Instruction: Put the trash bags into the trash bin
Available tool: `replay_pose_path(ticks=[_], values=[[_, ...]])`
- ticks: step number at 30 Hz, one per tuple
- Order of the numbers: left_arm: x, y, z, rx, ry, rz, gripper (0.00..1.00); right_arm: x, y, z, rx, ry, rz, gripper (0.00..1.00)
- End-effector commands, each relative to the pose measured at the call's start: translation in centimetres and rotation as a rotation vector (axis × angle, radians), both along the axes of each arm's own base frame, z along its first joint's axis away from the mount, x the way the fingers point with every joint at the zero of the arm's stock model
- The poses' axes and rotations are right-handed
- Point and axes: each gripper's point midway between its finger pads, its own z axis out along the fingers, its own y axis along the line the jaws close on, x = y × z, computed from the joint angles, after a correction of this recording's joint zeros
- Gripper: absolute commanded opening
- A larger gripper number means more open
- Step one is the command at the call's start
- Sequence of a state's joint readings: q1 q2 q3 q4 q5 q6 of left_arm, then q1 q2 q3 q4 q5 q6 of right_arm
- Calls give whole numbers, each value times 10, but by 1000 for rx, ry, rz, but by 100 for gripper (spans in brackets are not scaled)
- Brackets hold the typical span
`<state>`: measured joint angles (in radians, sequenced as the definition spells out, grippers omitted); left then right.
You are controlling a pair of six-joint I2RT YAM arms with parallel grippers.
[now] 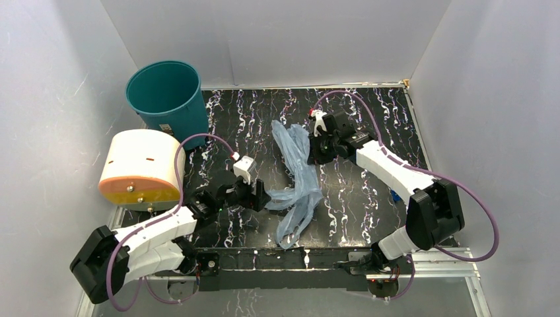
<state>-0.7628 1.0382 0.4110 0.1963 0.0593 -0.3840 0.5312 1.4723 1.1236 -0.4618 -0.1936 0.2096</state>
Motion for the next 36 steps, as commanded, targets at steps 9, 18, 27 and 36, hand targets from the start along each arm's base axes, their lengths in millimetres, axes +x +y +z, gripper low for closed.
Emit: replay_pose_path(ticks=[9, 18, 27, 36], values=[[7, -33, 4, 3, -170, -249, 75, 1, 4, 8, 4, 3, 37, 10], [-7, -36, -19, 3, -90, -303, 73, -1, 7, 2, 29, 56, -13, 10], [-17, -36, -39, 2, 129, -211, 30, 10, 5, 17, 83, 19, -155, 11], [-75, -51, -34, -339, 510, -127, 27, 17, -2, 27, 170, -34, -319, 10]])
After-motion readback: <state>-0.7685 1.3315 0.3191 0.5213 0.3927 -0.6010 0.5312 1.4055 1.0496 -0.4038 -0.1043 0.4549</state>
